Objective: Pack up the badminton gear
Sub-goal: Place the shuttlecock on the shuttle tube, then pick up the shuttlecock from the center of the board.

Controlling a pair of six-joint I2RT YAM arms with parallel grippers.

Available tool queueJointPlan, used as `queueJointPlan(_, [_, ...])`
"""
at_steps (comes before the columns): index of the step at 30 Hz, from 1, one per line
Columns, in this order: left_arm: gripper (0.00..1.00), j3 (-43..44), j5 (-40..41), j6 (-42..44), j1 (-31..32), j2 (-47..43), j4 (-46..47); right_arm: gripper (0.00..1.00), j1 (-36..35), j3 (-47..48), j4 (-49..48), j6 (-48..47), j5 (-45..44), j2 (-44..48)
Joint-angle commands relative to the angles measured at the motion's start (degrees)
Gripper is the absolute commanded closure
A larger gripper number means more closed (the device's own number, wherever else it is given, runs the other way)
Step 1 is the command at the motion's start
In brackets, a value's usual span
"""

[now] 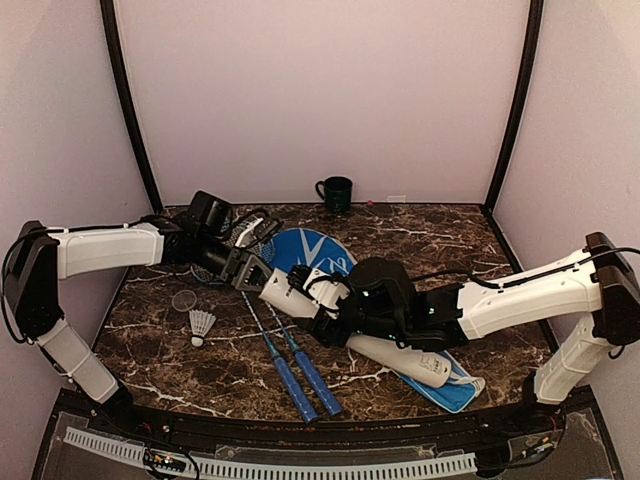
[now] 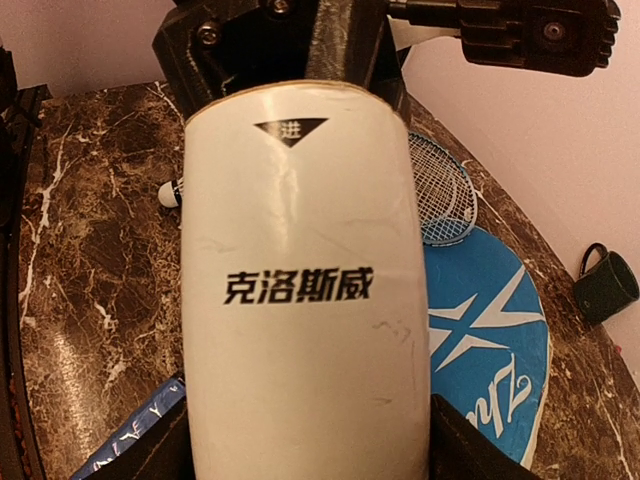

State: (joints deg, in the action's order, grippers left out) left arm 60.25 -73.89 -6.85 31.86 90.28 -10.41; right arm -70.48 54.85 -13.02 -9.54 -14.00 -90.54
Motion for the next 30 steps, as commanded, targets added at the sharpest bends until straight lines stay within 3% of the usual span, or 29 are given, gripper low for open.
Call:
queueJointPlan(1, [0.64, 2.19, -0.13, 4.47, 2.11, -1.10, -5.19, 0.28, 0.17, 0.93, -8.02, 0.87, -1.62, -0.14])
queueJointPlan(10, [0.40, 2.19, 4.97, 5.79, -1.64, -4.06, -6.41, 0.28, 0.17, -1.93, -8.90, 0.66, -2.20, 1.57])
queueJointPlan(18, [0.38, 1.49, 9.75, 5.80, -6.55, -9.83, -5.59, 0.28, 0.17, -2.16, -8.11, 0.96, -3.01, 2.54])
queueJointPlan(30, [0.37, -0.88, 34.52, 3.63, -8.65, -17.30, -5.99, 0.28, 0.21, -2.49, -7.56, 2.28, -3.31, 2.89])
